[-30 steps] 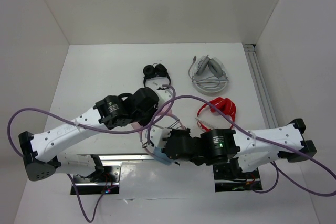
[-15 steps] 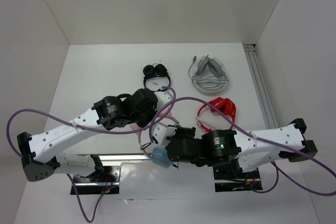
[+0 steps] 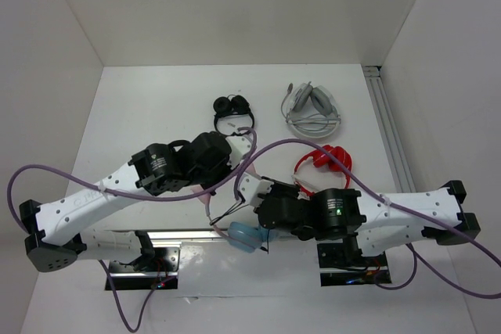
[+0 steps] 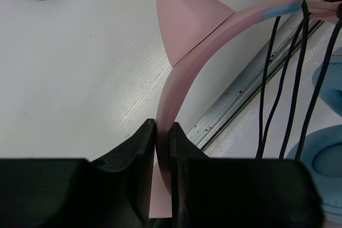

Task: Wrap the headphones

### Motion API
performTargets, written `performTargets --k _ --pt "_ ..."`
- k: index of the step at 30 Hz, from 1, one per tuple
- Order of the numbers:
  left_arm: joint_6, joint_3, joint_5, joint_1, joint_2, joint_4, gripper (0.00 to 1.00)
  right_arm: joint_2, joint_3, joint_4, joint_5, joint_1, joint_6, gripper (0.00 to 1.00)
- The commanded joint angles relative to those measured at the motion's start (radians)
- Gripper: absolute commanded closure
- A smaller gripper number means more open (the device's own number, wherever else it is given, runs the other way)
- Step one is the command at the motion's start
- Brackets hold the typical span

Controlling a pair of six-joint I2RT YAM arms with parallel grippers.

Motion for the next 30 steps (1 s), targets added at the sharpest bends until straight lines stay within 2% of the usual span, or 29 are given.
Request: performTargets --k 1,7,9,13,20,22,30 --pt "-0.008 0.059 0.061 -0.014 -0.056 -0.003 1.0 -0.007 -0.017 0.023 0.038 -0.039 0.016 0.7" --pt "-0.008 0.087 0.061 -0.014 -0.056 -0.012 1.0 -0.016 -0.04 0.023 0.047 -0.086 0.019 0.65" --pt "-0.008 0.096 0.052 -0.014 -0.047 -0.012 1.0 -0.027 -0.04 0.023 0.058 -0.099 0.019 0.6" --pt "-0.008 0.096 0.011 -0.014 -0.047 -0.012 1.0 -0.036 -0.038 0.023 0.058 -0.132 0.028 0.59" --pt "-0.008 0.115 -0.019 -0.014 -0.029 -0.021 1.0 -0.047 -0.029 0.023 0.081 -0.132 0.037 0.58" --pt "-0.008 0.115 -0.019 -0.014 -0.029 -0.031 1.0 -0.056 -0.038 0.032 0.106 -0.132 0.046 0.54" --pt "-0.017 0.106 -0.04 -0.014 0.0 -0.031 1.0 -0.111 0.005 0.033 0.141 -0.132 0.065 0.5"
